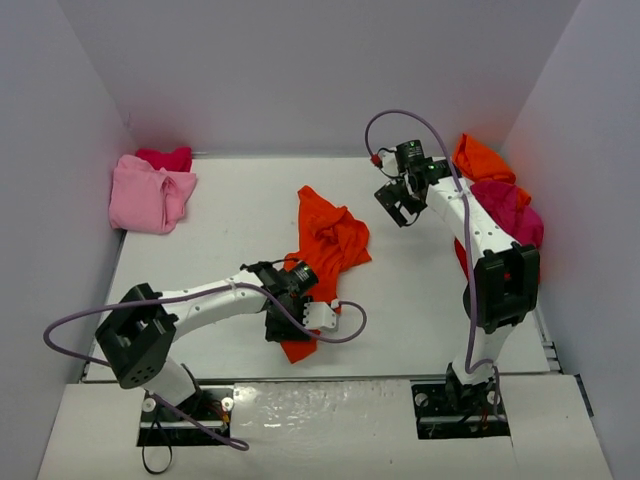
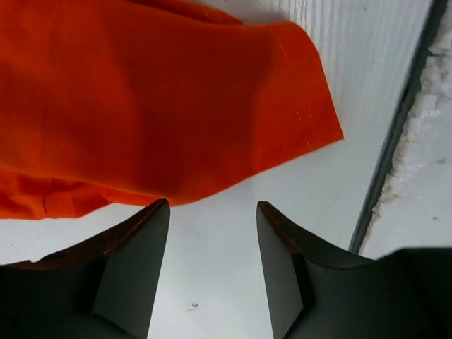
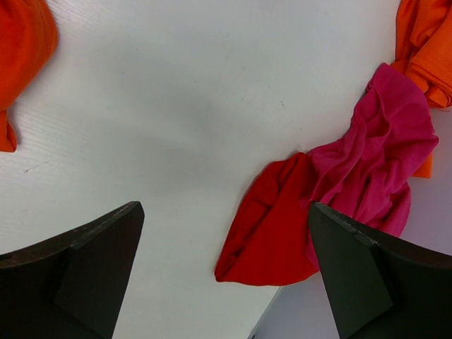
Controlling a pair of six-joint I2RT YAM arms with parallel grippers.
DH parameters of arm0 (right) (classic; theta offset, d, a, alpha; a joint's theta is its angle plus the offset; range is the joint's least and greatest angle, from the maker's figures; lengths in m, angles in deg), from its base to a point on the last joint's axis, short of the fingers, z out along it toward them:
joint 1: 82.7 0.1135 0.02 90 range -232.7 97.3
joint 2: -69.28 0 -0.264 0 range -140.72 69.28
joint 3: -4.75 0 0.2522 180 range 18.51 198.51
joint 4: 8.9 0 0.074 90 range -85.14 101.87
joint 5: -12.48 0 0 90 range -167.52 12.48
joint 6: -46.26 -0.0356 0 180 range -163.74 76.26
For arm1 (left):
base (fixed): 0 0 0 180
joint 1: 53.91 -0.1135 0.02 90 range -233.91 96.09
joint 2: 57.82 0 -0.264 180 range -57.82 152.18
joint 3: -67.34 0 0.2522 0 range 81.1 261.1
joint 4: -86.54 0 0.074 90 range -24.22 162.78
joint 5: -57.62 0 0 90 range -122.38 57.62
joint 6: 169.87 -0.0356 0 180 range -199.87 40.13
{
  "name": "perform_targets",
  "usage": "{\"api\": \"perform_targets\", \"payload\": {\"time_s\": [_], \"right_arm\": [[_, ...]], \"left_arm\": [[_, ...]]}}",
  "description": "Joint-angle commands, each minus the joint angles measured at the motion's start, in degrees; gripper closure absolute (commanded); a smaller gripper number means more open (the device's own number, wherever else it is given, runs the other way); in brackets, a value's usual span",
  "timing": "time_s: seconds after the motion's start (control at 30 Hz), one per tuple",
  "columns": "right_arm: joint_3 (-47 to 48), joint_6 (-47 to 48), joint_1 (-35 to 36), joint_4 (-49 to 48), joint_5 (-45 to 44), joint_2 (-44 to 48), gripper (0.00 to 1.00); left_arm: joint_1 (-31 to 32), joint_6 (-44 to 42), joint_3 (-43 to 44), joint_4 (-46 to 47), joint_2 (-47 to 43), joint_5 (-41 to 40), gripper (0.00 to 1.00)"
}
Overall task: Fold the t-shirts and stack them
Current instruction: Flatten out the tshirt
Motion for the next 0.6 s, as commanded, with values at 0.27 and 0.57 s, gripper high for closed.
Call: {"api": "perform_targets", "payload": {"time_s": [0.27, 0.57], "right_arm": [[-5.3, -1.2, -0.2, -3.4, -0.8, 4.8, 0.0], [-6.3, -1.5, -0.7, -4.3, -0.6, 3.7, 0.0]], "left_arm": [[8.4, 1.8, -0.8, 4.4, 2.3, -1.2, 0.54], [9.7, 1.9, -0.2, -0.2, 1.2, 2.6, 0.54]]}}
